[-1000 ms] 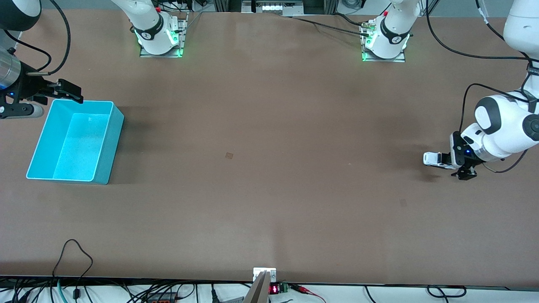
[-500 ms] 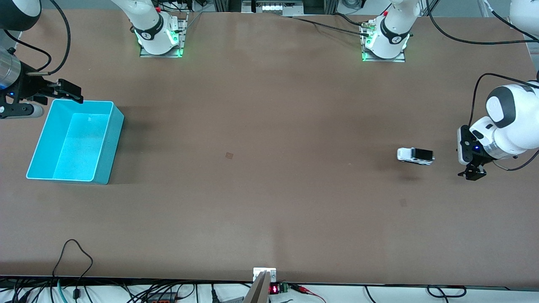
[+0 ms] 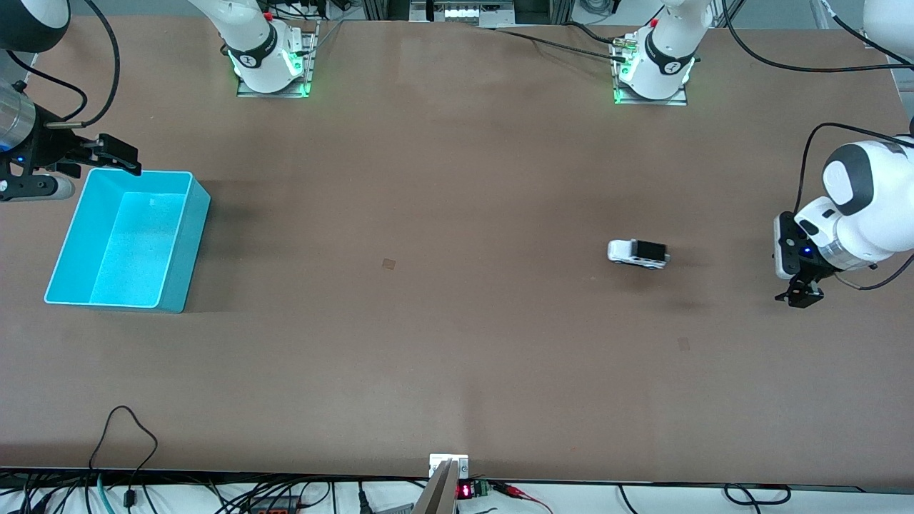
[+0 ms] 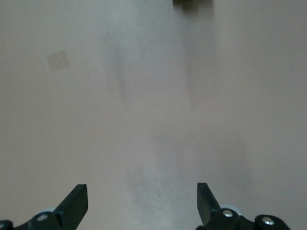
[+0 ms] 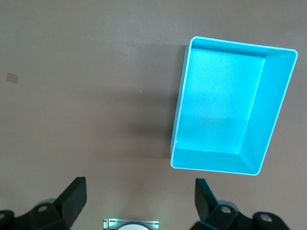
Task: Wind and store white jeep toy
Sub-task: 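Open the left gripper and let the jeep roll toward the blue bin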
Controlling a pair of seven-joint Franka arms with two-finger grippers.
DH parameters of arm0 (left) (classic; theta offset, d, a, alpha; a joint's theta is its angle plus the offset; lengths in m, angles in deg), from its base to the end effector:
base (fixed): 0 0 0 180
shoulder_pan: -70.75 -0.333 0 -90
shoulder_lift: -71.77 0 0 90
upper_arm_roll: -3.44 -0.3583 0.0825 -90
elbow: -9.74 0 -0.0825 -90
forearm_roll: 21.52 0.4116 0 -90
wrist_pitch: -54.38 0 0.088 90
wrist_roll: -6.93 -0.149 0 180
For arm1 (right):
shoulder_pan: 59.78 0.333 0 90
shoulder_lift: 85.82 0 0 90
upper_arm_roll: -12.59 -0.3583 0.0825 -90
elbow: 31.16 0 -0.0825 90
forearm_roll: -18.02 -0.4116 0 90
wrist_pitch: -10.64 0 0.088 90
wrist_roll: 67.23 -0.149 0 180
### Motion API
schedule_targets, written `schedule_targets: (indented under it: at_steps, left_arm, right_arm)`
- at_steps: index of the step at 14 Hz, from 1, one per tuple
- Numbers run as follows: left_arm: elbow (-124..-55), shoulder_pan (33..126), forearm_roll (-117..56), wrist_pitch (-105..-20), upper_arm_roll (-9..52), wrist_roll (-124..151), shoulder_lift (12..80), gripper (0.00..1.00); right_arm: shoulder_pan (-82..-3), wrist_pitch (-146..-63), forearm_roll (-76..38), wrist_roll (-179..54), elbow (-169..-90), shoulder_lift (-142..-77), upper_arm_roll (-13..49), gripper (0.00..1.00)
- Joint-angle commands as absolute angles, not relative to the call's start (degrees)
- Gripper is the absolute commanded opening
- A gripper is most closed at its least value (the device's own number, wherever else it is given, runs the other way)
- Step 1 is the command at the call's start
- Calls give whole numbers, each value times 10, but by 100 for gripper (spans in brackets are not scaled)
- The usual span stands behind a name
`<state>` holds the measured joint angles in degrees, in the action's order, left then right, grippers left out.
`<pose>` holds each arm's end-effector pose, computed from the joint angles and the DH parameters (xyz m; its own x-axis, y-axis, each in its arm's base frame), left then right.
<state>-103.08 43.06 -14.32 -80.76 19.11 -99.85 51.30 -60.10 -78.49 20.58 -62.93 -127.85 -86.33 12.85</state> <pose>0.6358 0.1467 0.2795 -0.1506 -0.9885 -0.0123 -0.9874 0.1510 -0.0471 0.5705 -0.0125 0.5611 0.9876 0.0642 -0.1433 0.0697 -0.9970 0.0337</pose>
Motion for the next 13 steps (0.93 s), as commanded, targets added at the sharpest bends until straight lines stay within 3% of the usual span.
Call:
schedule_targets:
  at_steps: [1,13]
  left_arm:
    - [-1029,427,-151,-802,201,-1000,523,100]
    - [-1023,440,-150,-804,228,-1006,523,100]
  right_arm:
    - [-599,-783,207,-634,-1277,-863,128,100]
    - [-600,-779,206,-634,-1277,-863,129,100]
